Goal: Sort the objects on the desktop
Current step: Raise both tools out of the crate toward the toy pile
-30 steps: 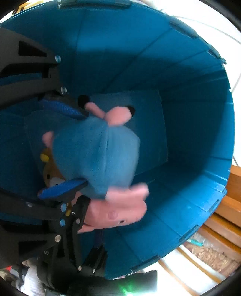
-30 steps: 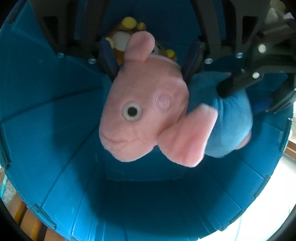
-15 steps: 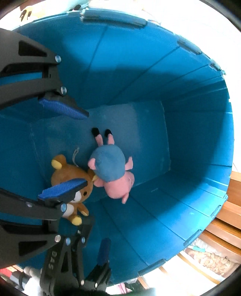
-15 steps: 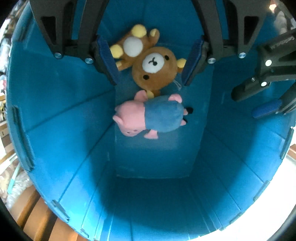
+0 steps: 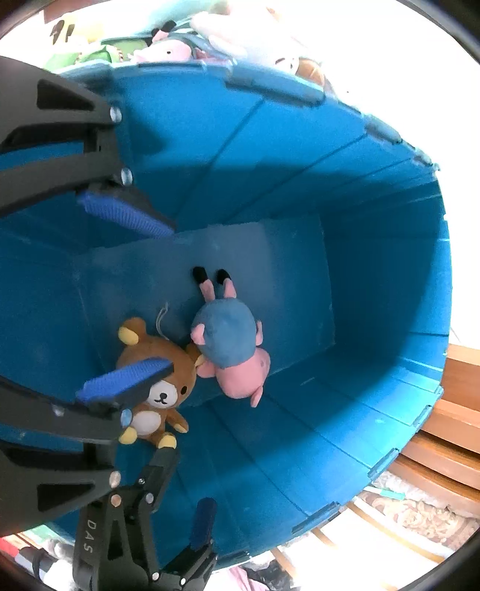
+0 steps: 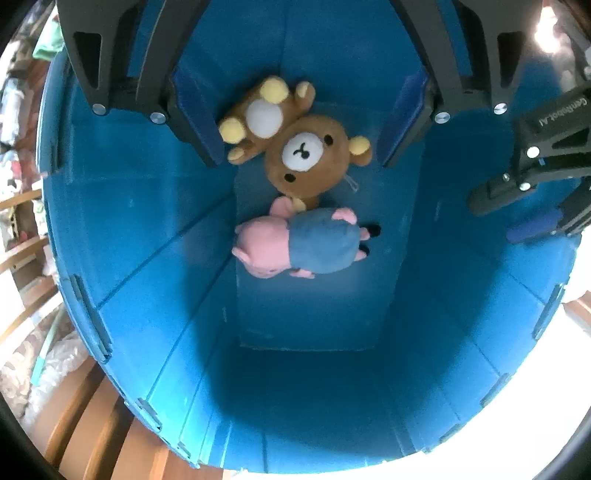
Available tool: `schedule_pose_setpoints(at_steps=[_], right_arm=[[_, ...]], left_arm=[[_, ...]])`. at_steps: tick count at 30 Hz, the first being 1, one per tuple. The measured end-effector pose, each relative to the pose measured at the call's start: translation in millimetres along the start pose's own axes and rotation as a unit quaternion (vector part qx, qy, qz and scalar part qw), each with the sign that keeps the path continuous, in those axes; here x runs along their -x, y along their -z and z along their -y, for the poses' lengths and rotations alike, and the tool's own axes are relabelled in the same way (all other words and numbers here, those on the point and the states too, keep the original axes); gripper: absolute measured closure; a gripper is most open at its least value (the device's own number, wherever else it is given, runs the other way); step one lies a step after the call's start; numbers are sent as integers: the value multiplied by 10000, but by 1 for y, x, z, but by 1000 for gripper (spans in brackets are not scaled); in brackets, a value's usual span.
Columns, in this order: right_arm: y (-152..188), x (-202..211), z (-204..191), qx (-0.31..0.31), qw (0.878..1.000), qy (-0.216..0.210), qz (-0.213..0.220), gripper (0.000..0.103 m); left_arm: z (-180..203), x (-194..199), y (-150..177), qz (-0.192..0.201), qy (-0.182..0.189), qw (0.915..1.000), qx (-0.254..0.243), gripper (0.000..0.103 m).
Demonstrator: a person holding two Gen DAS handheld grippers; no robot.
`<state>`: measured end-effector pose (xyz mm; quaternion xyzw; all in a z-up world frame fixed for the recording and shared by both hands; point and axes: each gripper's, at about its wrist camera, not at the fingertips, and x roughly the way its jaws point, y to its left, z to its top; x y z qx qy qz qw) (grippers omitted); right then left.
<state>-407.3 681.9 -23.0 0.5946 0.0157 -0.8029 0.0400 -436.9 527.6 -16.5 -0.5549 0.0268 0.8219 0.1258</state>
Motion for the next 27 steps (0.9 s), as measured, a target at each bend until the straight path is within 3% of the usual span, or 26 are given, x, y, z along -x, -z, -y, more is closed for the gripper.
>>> schedule_pose_setpoints(at_steps=[4,12,27], right_arm=[[11,15,-5,60,9999,66,143,9],[37,50,-19,217,9986,176,455,8],[115,99,-79,553,9931,187,1020,8]], left_arm=[[0,18,10,186,-28,9998,-29,23],[-3,57,41,513,-316,9981,-145,23],[-35,132,139,1207,-350,9913,-386,23]])
